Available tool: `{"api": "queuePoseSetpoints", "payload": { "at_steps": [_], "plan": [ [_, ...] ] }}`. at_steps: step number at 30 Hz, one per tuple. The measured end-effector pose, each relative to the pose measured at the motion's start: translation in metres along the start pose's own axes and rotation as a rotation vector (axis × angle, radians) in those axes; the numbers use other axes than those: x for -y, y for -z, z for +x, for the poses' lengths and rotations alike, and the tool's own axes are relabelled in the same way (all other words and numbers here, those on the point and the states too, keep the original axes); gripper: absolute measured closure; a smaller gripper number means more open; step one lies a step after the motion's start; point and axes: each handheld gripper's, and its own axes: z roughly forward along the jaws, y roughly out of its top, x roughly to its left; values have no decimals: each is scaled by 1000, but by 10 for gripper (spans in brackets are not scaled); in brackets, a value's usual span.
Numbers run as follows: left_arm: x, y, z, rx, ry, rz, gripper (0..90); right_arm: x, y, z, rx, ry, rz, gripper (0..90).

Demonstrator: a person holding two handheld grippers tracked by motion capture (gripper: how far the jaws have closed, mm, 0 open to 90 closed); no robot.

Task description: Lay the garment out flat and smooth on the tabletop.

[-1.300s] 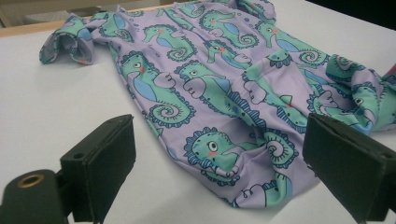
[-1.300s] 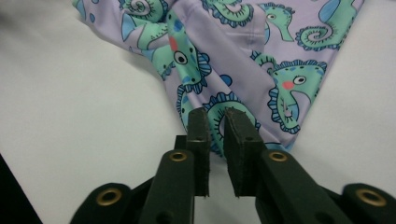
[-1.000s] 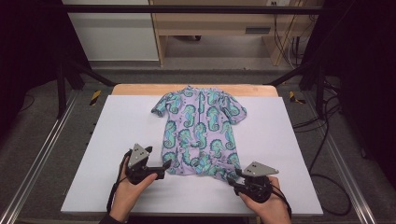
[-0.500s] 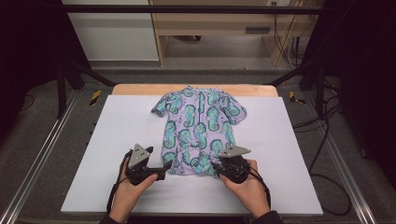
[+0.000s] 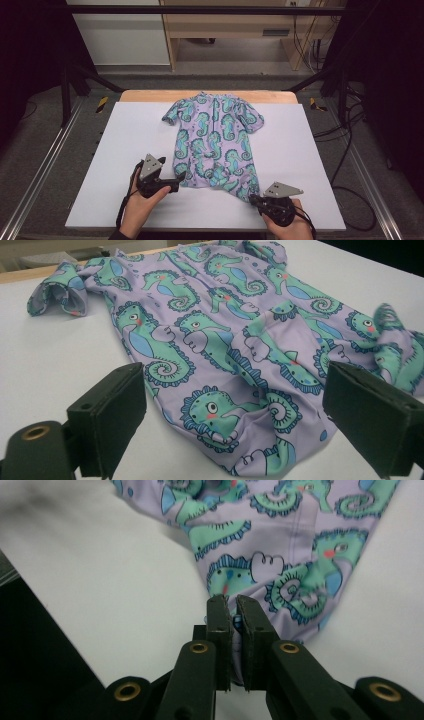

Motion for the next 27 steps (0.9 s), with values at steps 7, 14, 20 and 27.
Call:
{"api": "queuePoseSetpoints", "payload": {
  "at_steps": [7, 14, 20, 27],
  "plan": [
    [0, -6, -1, 4, 2, 2, 111, 21, 1, 0, -5, -33, 34, 857],
    [-12, -21, -2, 49, -5, 10, 166, 12, 2, -1, 1, -49, -19, 563],
    [-24, -46, -1, 91, 19, 80, 258, -1, -5, 1, 9, -59, -53, 357],
    [-31, -63, 3, 124, -3, 192, 377, -16, -16, -3, 0, -63, -52, 259]
  ]
}}
